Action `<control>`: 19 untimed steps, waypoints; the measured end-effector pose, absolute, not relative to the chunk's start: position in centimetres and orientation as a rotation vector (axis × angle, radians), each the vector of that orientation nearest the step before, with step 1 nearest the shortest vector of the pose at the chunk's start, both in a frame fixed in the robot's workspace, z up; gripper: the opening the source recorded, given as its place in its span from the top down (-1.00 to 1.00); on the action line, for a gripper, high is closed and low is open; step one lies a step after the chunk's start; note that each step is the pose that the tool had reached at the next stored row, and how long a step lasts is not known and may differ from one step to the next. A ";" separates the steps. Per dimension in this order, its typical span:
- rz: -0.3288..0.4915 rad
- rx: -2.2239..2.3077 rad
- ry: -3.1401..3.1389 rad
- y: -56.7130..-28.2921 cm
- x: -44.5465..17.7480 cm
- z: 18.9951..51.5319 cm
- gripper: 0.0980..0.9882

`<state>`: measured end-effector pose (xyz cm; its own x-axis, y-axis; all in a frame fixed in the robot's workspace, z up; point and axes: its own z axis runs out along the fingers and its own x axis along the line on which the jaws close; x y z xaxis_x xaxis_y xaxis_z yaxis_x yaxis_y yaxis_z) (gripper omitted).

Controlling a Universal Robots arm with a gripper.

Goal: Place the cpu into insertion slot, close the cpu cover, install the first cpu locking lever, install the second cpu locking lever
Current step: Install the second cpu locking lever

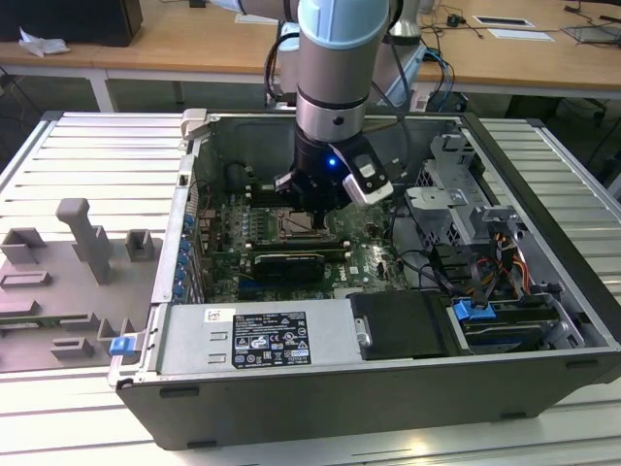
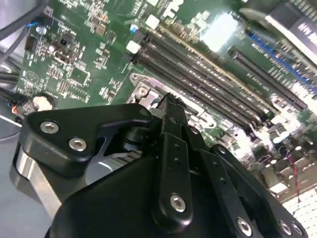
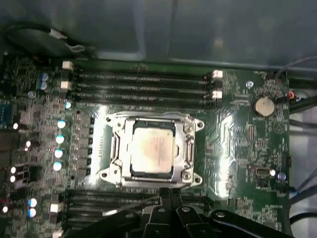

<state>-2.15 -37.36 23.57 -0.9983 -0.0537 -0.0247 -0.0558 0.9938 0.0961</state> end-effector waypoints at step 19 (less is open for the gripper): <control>0.256 -0.116 3.105 -38.9 -6.8 21.7 0.98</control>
